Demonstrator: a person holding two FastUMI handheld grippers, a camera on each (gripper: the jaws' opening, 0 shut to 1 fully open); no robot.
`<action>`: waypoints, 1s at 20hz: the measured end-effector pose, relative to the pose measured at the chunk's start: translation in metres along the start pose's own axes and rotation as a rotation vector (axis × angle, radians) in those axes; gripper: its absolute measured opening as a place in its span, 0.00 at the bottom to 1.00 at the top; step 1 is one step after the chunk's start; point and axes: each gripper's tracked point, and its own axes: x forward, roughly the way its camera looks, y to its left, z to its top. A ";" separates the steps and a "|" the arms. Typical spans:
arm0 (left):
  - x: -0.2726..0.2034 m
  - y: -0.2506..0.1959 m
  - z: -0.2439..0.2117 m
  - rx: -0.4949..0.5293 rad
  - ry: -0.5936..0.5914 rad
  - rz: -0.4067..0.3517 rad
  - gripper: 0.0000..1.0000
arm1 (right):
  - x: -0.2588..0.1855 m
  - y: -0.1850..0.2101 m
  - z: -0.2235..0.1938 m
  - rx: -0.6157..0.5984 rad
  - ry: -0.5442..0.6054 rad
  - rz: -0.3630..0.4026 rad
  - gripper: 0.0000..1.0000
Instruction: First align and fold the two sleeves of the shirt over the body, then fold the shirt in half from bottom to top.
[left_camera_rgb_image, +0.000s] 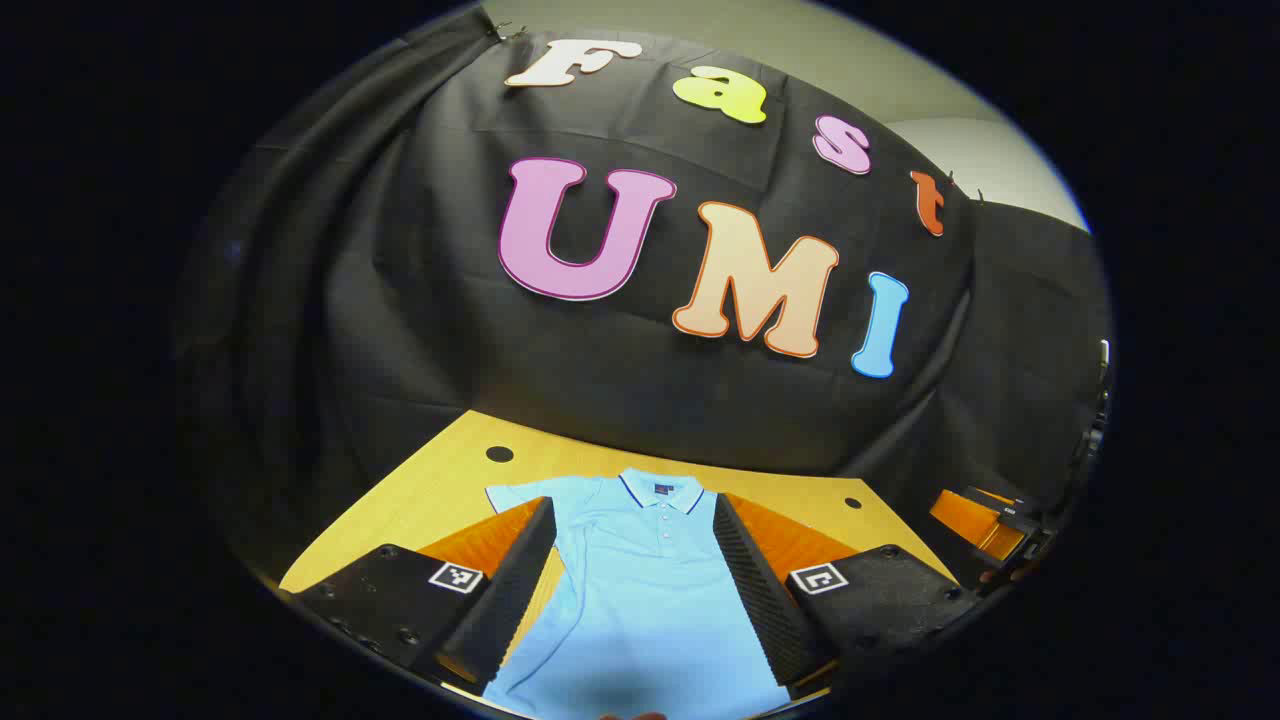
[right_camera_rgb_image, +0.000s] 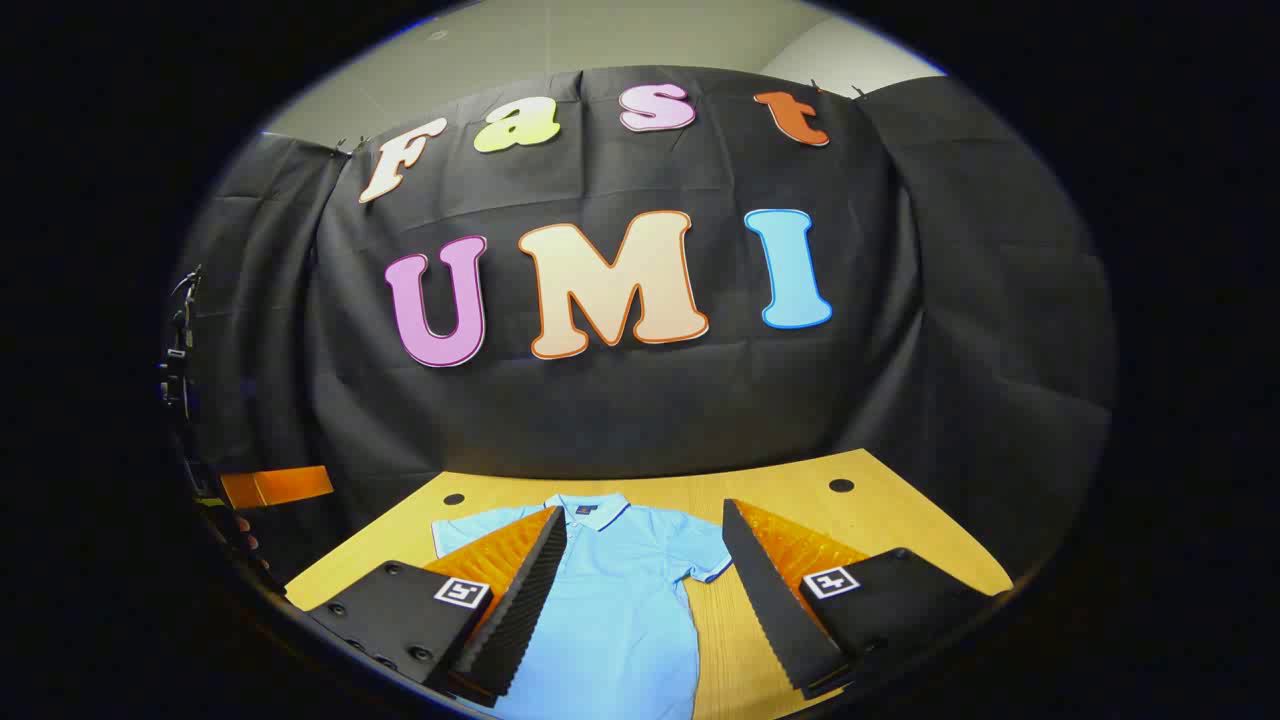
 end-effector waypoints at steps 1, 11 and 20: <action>0.001 -0.001 -0.002 0.004 0.007 -0.003 0.95 | 0.001 0.000 0.000 0.002 0.001 0.000 0.93; 0.006 -0.003 -0.017 -0.024 0.044 -0.022 0.95 | 0.003 -0.008 -0.008 -0.022 0.030 -0.011 0.98; 0.003 0.001 -0.029 0.001 0.072 -0.016 0.95 | 0.030 -0.019 -0.026 -0.024 0.076 -0.018 0.98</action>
